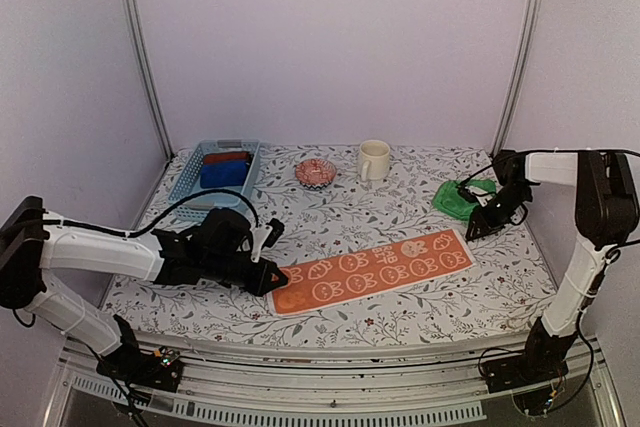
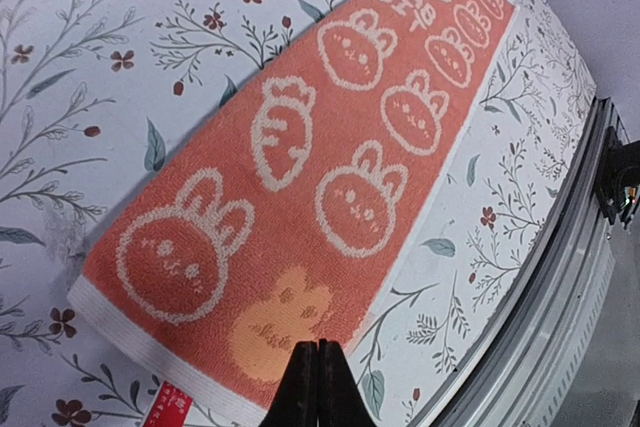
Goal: Roll the towels
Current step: Pick up the towel from the center of the board.
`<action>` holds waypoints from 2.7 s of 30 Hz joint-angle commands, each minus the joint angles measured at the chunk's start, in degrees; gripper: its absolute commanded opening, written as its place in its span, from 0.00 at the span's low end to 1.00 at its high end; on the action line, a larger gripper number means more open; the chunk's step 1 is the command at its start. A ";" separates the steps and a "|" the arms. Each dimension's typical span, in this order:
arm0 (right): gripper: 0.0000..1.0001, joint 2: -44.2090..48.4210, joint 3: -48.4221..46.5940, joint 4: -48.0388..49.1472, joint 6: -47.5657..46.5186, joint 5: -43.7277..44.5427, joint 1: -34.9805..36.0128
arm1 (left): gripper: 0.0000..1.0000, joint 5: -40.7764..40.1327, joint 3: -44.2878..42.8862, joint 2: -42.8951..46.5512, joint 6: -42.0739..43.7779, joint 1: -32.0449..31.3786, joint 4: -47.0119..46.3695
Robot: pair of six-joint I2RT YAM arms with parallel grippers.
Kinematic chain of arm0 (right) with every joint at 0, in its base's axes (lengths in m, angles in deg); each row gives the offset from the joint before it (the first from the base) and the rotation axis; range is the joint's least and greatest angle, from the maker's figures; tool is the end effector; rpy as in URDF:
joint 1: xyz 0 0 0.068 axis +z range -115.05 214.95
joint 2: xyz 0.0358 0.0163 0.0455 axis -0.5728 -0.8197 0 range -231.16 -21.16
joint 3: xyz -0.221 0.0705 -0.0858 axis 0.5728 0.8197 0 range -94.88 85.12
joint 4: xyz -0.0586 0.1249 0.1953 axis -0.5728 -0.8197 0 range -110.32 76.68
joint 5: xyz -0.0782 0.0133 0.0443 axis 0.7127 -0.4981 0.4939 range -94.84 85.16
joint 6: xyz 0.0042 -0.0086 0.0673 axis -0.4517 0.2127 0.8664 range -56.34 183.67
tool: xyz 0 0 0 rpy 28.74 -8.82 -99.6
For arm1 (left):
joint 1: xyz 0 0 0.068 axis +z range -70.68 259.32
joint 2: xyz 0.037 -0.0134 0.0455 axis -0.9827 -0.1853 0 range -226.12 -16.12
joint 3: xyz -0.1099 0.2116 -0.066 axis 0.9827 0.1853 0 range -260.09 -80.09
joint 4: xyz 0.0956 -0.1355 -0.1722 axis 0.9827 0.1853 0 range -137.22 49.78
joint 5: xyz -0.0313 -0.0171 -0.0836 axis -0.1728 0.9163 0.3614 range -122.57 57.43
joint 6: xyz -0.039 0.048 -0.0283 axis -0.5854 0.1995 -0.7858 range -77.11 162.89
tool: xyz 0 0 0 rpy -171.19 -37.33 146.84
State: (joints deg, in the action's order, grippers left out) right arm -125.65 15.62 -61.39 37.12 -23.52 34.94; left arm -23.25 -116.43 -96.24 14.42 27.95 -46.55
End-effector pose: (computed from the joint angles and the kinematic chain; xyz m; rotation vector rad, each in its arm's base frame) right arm 0.3100 0.0174 0.1412 -0.6986 2.8349 0.4268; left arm 0.1626 -0.2177 0.1485 0.5813 2.4380 -0.8315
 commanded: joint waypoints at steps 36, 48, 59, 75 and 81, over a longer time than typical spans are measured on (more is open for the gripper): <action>0.31 -5.36 0.59 1.17 2.08 11.00 6.73 | 0.00 -7.44 -0.62 -1.83 0.60 -0.53 0.11; 0.32 -7.23 -1.16 1.87 1.85 9.21 7.63 | 0.00 -8.16 -0.32 -2.74 1.56 -0.57 2.21; 0.30 -6.41 5.63 6.28 2.09 24.89 8.41 | 0.00 -10.19 -1.27 -3.60 3.76 -0.42 4.95; 0.10 -5.43 1.03 5.60 3.11 18.33 1.99 | 0.00 -10.88 -2.06 -3.73 4.13 -0.40 6.12; 0.03 -1.43 -4.08 0.06 3.45 10.10 1.63 | 0.00 -10.95 -2.90 -4.43 4.28 -0.35 6.27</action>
State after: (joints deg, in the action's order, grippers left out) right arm -128.90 15.27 -56.98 40.25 -8.74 36.86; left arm -33.50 -117.68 -100.15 17.87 27.95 -41.28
